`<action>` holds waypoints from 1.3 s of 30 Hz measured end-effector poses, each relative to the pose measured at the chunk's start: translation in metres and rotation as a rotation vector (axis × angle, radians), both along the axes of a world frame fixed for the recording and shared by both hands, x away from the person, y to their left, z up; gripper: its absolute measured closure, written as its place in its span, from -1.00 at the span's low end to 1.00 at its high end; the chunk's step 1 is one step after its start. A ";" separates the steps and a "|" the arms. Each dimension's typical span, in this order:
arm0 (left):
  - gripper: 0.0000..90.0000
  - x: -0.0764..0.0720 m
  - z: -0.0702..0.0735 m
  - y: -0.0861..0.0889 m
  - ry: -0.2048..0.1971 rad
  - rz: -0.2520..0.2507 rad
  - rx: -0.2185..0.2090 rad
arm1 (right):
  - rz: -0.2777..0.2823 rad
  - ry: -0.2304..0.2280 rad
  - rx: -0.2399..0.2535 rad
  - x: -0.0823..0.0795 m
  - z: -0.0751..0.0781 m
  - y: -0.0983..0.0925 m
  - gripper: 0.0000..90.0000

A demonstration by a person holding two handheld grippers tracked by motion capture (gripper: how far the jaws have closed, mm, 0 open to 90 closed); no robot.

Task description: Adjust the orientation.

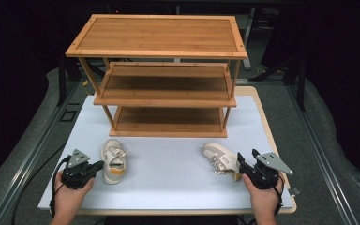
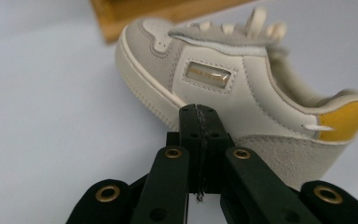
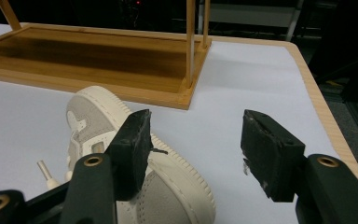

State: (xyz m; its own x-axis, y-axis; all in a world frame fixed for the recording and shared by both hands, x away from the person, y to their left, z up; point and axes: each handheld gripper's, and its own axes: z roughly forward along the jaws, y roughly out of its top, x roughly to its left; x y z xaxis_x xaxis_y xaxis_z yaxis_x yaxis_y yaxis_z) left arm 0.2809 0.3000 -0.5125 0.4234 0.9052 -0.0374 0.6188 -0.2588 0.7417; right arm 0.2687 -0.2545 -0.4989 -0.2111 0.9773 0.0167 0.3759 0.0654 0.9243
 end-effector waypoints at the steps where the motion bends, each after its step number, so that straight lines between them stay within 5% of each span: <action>1: 1.00 0.000 -0.002 0.005 0.015 0.012 -0.010 | -0.006 -0.001 0.006 0.000 0.000 0.000 -0.05; 6: 1.00 0.002 -0.005 0.016 0.029 0.050 -0.060 | -0.007 -0.001 0.033 -0.001 0.000 -0.002 -0.05; 10: 0.97 -0.004 0.008 0.019 -0.054 0.088 -0.108 | -0.024 -0.001 0.040 -0.001 0.000 -0.004 -0.05; 13: 0.53 -0.006 0.010 0.018 -0.079 0.086 -0.192 | -0.035 -0.001 0.052 -0.001 0.000 -0.007 -0.05; 16: 0.28 -0.005 0.008 0.013 -0.069 0.082 -0.221 | -0.039 -0.007 0.069 -0.001 -0.001 -0.009 -0.04; 27: 0.12 0.008 -0.005 0.002 0.009 0.084 -0.186 | -0.025 -0.012 0.062 -0.001 0.001 -0.006 -0.04; 33: 0.31 0.012 -0.003 0.003 0.023 0.068 -0.162 | -0.018 -0.011 0.059 -0.001 0.001 -0.005 -0.05; 39: 0.49 0.009 -0.001 -0.010 0.000 0.012 -0.129 | 0.011 -0.059 0.052 -0.005 0.007 -0.001 0.08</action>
